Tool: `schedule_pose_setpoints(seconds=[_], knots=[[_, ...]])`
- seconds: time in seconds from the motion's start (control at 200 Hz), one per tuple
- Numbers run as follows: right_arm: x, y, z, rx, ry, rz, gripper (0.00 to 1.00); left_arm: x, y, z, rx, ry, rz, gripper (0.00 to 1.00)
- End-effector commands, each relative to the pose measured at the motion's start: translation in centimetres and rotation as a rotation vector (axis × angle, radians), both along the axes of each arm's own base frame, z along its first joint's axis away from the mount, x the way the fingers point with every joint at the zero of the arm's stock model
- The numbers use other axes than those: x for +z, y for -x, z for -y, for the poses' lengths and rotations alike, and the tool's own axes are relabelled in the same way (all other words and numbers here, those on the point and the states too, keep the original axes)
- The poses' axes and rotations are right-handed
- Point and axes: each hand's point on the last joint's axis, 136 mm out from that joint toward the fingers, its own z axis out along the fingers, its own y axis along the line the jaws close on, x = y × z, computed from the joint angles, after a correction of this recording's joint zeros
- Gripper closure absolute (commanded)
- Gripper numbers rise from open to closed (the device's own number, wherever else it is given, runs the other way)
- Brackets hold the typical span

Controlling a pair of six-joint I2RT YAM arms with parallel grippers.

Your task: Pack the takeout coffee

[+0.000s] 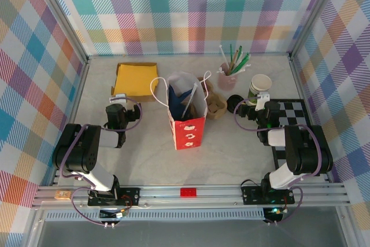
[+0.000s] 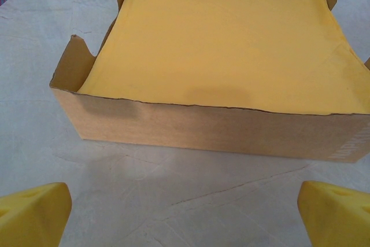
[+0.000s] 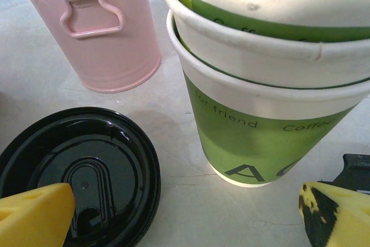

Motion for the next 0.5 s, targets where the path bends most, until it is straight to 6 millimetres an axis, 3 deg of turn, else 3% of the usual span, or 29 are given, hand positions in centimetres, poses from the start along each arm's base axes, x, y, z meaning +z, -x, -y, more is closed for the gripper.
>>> schedule_pose_setpoints(seconds=[0.0, 0.495], knots=[[1.12, -0.43, -0.09, 0.006, -0.019, 0.029, 0.01, 0.56, -0.06, 0.22, -0.008, 0.022, 0.014, 0.00], [1.17, -0.45, -0.06, 0.005, -0.019, 0.030, 0.01, 0.56, -0.08, 0.21, -0.008, 0.022, 0.013, 0.00]])
